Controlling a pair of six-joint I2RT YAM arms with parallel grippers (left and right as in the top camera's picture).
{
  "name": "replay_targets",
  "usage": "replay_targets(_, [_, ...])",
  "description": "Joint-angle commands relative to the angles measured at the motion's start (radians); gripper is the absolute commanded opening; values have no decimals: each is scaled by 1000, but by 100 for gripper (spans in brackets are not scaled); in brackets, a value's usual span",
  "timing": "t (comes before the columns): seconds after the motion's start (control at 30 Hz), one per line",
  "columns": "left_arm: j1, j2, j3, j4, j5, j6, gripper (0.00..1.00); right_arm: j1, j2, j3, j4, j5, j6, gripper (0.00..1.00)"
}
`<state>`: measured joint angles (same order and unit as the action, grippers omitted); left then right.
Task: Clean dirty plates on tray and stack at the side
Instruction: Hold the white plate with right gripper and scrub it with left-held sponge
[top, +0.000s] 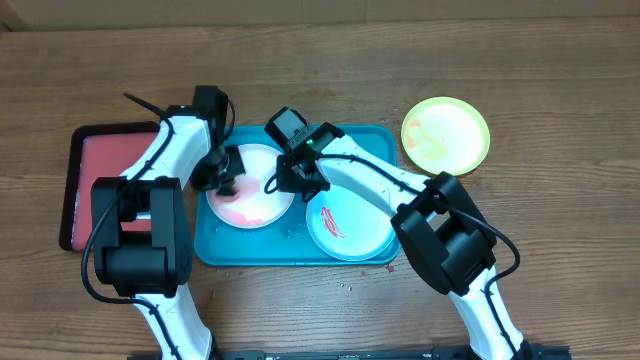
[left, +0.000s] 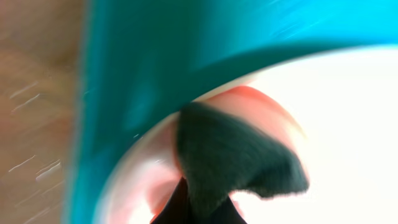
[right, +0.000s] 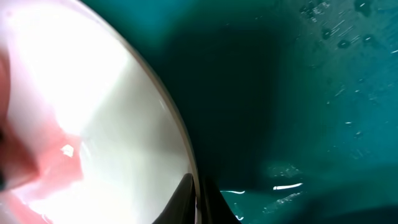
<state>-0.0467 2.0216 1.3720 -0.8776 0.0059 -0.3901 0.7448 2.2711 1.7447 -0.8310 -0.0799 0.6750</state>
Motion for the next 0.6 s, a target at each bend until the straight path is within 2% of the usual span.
replay_targets(0.0, [-38, 51, 2, 99, 298, -69, 4, -9, 27, -31, -13, 56, -1, 4])
replay_targets(0.27, [-63, 52, 2, 98, 302, -68, 4, -10, 27, -31, -8, 57, -1, 4])
replay_targets(0.4, [-67, 52, 2, 67, 278, -4, 4, -11, 27, -31, -10, 57, -1, 4])
replay_targets(0.47, [-64, 51, 3, 36, 190, 1, 4, -11, 27, -31, -13, 56, -1, 4])
replay_targets(0.53, [-56, 51, 3, -12, 43, -6, 4, -11, 27, -31, -16, 57, -1, 4])
replay_targets(0.57, [-46, 51, 6, -70, -115, -35, 4, -11, 27, -31, -17, 57, -2, 4])
